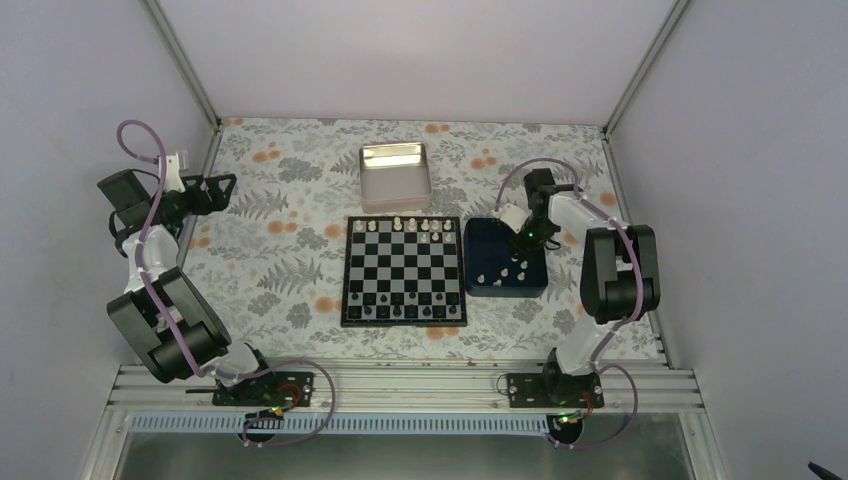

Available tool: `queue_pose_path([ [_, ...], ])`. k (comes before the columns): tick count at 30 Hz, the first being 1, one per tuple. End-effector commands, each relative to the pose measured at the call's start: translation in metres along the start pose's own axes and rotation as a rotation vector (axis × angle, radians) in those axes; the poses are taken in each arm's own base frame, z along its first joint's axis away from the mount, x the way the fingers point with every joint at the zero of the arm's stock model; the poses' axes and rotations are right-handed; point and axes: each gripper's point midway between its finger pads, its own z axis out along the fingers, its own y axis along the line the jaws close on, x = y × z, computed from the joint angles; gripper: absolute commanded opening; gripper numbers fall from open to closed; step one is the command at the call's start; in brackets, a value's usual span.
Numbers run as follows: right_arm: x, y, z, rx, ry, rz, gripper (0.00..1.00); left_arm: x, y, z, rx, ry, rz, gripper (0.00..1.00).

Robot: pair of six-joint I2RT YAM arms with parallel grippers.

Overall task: Set up the chess pieces on the board
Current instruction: Pick up the chess piece from the storage box.

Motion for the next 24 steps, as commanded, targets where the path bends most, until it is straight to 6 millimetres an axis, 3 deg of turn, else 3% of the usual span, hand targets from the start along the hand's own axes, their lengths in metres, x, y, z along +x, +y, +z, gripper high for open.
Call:
queue_pose_path([
  [1, 0.003, 0.005, 0.009, -0.036, -0.002, -0.004, 0.36, -0.002, -0.003, -0.002, 0.020, -0.019, 0.018, 1.00],
  [13, 0.003, 0.007, 0.011, -0.052, 0.009, -0.004, 0.15, -0.002, -0.002, -0.002, 0.018, -0.017, 0.017, 1.00],
  [19, -0.016, 0.003, -0.015, -0.029, -0.046, -0.018, 0.08, -0.003, -0.002, -0.002, 0.016, -0.018, 0.018, 1.00],
  [24, -0.051, 0.011, -0.047, 0.013, -0.080, -0.086, 0.07, -0.003, -0.003, -0.002, 0.016, -0.018, 0.017, 1.00],
])
